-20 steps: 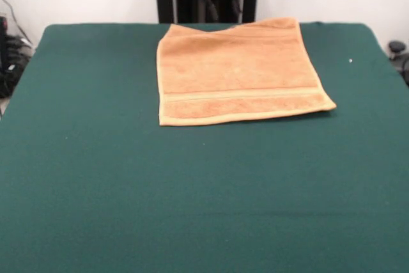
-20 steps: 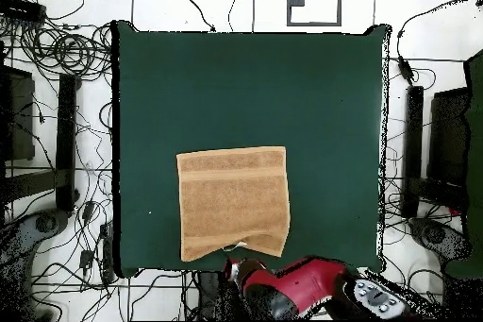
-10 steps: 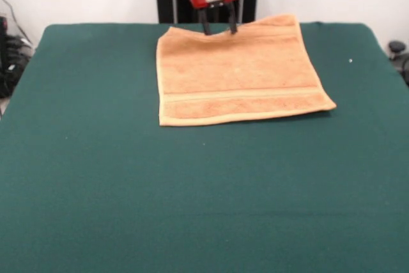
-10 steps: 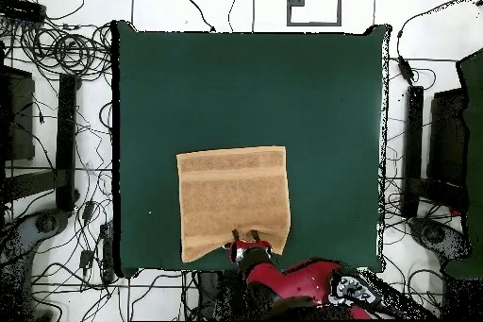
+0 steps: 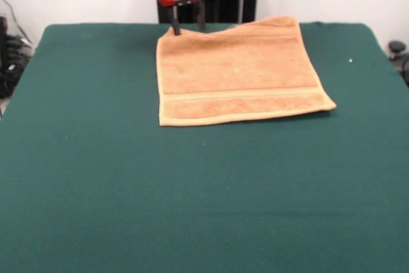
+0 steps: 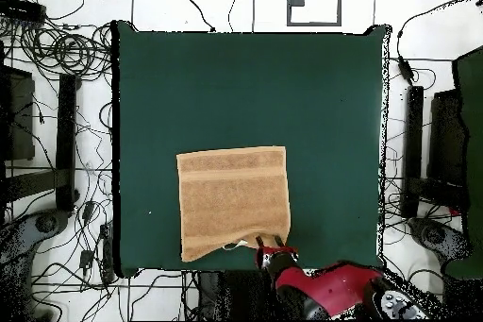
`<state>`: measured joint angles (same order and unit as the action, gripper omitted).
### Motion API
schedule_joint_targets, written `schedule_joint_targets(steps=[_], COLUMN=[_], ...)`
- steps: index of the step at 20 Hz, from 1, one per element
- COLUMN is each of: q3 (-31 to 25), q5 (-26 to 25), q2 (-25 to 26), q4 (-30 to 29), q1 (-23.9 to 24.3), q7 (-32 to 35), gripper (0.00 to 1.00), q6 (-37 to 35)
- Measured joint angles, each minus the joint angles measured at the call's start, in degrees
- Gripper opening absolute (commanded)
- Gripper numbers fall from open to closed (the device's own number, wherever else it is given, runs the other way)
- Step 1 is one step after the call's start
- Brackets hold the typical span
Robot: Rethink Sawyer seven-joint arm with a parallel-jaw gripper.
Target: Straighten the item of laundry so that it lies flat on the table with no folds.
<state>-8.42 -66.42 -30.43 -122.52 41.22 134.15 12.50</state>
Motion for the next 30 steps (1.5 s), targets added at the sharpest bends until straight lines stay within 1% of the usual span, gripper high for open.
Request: schedule_joint_targets(steps=[2,4,5,11,12,15,17,20,21,22,25,26,28,30], q3=[-3.13,-4.95,-6.82,-12.68,-15.53,-17.98,-18.69,-18.27,-17.27,-16.62,-13.55,-13.43,-13.93,-14.97], q5=[-0.91,-1.13,-1.12,-1.17,-0.93,-0.7,-0.74,-3.0,-4.75,-5.76,-10.45,-10.43,-9.01,-6.62], q2=[0.25,0.42,0.52,0.54,0.77,1.31,1.76,1.52,0.78,0.28,-3.34,-4.38,-6.07,-6.77], q4=[-0.04,-0.07,-0.14,-0.61,-0.79,-0.76,-0.76,-0.59,-0.33,-0.19,0.48,0.5,0.48,0.49], q1=[4.69,7.41,10.0,16.27,18.84,21.02,21.56,18.64,15.91,14.28,4.55,2.79,1.51,2.99], q7=[0.0,0.0,0.0,-0.01,-0.01,-0.01,-0.01,-0.01,-0.01,-0.01,-0.01,-0.01,-0.01,-0.01], gripper=[1.0,1.0,1.0,1.0,1.0,1.0,1.0,1.0,1.0,1.0,1.0,1.0,1.0,1.0], q6=[-4.08,-6.62,-9.15,-14.8,-16.97,-19.14,-20.23,-20.91,-20.91,-20.9,-20.9,-20.87,-20.86,-20.89])
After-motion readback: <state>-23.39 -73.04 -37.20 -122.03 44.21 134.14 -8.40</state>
